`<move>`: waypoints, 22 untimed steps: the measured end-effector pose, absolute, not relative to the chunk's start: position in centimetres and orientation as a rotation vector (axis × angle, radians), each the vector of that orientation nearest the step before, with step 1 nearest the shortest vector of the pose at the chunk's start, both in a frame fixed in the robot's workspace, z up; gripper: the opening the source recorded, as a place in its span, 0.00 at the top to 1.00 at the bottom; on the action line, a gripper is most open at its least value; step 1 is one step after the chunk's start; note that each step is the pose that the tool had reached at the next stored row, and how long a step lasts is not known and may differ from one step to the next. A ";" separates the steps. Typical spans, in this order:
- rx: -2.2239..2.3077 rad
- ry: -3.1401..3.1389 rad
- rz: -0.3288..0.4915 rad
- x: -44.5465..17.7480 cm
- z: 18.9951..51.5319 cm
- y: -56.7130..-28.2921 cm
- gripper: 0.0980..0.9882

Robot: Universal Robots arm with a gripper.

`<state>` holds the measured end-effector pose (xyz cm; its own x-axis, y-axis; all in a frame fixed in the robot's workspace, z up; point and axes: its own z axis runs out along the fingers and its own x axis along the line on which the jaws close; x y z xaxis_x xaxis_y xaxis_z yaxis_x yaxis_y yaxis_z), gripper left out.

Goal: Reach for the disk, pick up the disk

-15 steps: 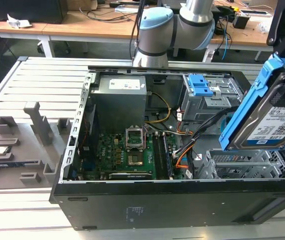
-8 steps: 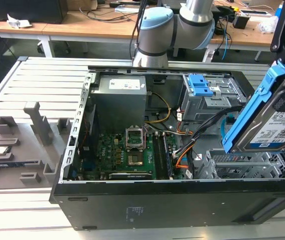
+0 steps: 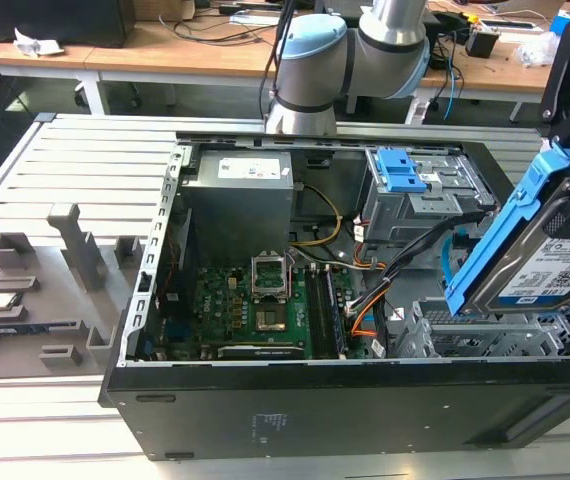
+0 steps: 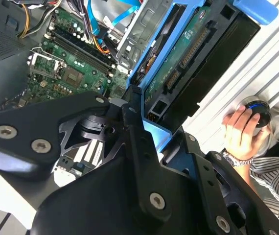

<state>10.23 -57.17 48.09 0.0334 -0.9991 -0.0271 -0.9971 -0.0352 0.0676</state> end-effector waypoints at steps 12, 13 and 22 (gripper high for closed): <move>2.235 -2.162 -0.104 10.3 46.7 -57.3 0.70; 2.235 -2.162 -0.104 10.3 46.7 -57.3 0.70; 2.235 -2.162 -0.104 10.3 46.4 -57.3 0.70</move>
